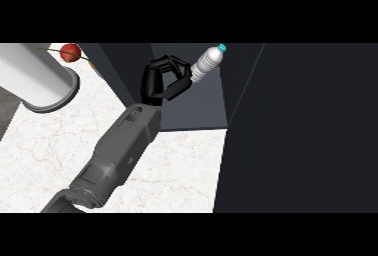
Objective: Pick up the bottled water, place it into the cabinet and close the cabinet
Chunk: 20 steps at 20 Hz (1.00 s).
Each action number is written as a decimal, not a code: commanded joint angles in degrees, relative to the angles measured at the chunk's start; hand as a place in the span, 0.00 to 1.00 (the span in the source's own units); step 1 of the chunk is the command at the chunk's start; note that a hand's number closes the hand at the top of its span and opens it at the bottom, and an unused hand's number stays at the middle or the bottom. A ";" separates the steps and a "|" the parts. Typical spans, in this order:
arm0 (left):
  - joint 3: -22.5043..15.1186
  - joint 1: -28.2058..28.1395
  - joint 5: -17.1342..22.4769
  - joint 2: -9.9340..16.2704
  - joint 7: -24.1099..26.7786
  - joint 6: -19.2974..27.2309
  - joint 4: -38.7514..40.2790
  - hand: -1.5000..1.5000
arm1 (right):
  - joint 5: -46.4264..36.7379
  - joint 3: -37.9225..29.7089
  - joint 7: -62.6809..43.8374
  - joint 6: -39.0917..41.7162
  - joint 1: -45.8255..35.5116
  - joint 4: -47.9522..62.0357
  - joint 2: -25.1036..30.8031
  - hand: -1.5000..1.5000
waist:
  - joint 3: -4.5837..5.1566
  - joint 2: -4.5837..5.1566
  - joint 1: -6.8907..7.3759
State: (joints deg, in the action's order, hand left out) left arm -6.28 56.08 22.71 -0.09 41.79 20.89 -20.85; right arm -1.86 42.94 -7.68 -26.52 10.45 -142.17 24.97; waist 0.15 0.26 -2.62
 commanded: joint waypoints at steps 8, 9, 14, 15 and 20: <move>-9.42 -16.68 6.27 0.09 -8.06 -8.31 -23.66 1.00 | -3.84 -1.14 -3.68 -1.01 3.07 -8.49 4.90 0.00 | -0.13 -1.08 3.15; -9.11 -17.59 6.46 0.09 -10.92 -7.73 -28.30 1.00 | -5.67 2.03 -0.78 -1.82 3.26 -3.97 2.91 0.00 | -0.15 -1.23 3.62; -11.68 -29.37 6.30 2.92 -11.28 -7.30 -43.31 1.00 | -5.47 0.52 -5.28 -1.55 0.58 -7.29 4.71 0.00 | -0.08 -1.00 3.79; -11.47 -30.01 7.99 4.33 -15.82 -7.18 -48.38 1.00 | -3.61 -1.57 -2.97 -1.31 2.55 -7.21 6.46 0.00 | -0.15 -1.25 4.07; -17.59 -47.63 5.78 7.39 -15.30 -6.79 -63.77 1.00 | -5.29 1.15 -5.31 -0.47 -1.49 -5.16 5.68 1.00 | -0.09 -0.89 3.96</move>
State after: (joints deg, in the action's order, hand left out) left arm -21.36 18.27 29.13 4.14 27.39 14.08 -73.58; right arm -2.71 42.67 -8.71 -27.82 9.96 -142.54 29.58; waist 0.02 -0.86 1.43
